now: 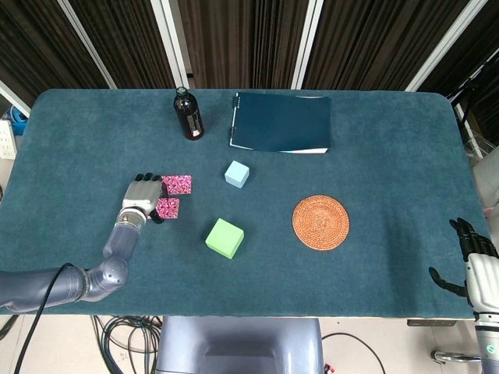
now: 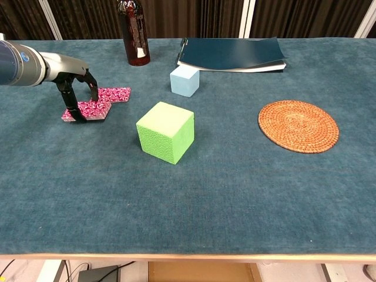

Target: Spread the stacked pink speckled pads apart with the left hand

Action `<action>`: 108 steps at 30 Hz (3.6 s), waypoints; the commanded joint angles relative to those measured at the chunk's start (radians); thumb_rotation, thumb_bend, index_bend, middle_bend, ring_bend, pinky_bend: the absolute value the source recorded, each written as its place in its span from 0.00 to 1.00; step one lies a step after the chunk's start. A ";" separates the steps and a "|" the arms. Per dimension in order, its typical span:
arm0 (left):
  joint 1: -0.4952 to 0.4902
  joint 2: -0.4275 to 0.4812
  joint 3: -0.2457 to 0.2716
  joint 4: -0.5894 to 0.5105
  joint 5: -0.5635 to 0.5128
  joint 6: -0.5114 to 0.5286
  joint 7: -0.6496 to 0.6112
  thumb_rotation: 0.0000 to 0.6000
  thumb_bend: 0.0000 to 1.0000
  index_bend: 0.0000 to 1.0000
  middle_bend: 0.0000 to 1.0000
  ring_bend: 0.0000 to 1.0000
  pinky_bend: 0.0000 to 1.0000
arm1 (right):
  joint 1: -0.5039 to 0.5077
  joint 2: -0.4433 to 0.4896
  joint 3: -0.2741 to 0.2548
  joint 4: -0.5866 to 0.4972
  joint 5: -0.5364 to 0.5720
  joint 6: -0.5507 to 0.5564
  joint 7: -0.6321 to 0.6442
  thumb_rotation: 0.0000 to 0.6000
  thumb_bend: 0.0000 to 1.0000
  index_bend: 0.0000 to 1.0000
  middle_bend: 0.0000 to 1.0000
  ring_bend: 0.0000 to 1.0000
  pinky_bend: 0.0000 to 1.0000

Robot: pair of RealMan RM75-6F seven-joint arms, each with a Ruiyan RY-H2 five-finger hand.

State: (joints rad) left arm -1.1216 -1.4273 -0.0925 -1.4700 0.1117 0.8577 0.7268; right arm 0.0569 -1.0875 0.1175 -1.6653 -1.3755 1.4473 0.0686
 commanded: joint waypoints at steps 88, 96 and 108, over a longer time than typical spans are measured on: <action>0.043 -0.028 0.004 -0.035 0.081 0.071 -0.001 1.00 0.09 0.43 0.16 0.04 0.00 | 0.001 0.007 0.006 -0.018 0.026 -0.016 0.008 1.00 0.25 0.08 0.05 0.13 0.15; 0.046 -0.033 0.003 -0.031 0.088 0.075 0.004 1.00 0.09 0.44 0.16 0.04 0.00 | 0.001 0.007 0.006 -0.020 0.029 -0.017 0.008 1.00 0.25 0.08 0.05 0.13 0.15; 0.049 -0.035 -0.003 -0.031 0.088 0.083 0.014 1.00 0.13 0.47 0.16 0.04 0.00 | 0.001 0.008 0.008 -0.023 0.032 -0.018 0.011 1.00 0.25 0.08 0.05 0.13 0.15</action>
State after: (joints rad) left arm -1.0726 -1.4625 -0.0954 -1.5005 0.1996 0.9408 0.7411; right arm 0.0577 -1.0796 0.1250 -1.6880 -1.3432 1.4290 0.0797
